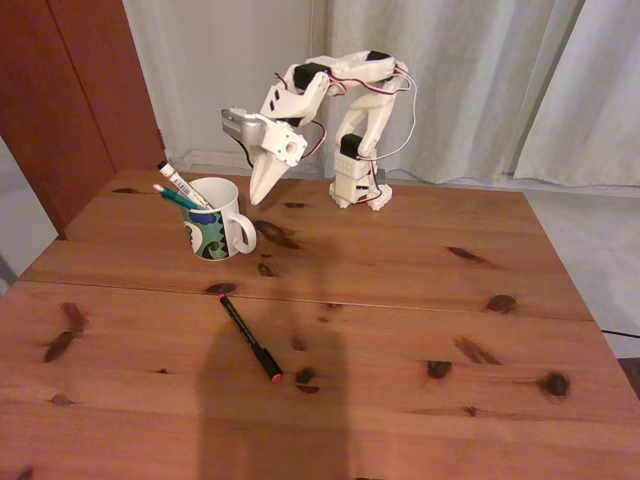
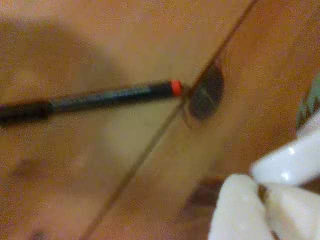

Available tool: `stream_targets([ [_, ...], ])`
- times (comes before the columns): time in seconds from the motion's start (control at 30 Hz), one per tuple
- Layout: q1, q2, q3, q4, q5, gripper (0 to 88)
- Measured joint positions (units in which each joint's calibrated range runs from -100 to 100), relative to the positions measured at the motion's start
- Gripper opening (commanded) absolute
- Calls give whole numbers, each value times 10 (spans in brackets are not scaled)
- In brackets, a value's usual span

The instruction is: Clean up the desk and place the pens and markers into the cup

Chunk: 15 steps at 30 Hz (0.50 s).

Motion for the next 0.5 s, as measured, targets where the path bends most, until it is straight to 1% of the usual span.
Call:
stream_targets([
  [0.07, 21, 1, 4, 1, -1, 8],
  [0.13, 23, 1, 4, 1, -7, 8],
  [0.2, 19, 1, 4, 1, -30, 8],
  [0.27, 15, 3, -1, 1, -70, 8],
  [0.37, -21, 24, -26, 1, -140, 11],
  [0.43, -29, 40, -48, 1, -186, 11],
  [0.5, -37, 55, -70, 1, -223, 12],
])
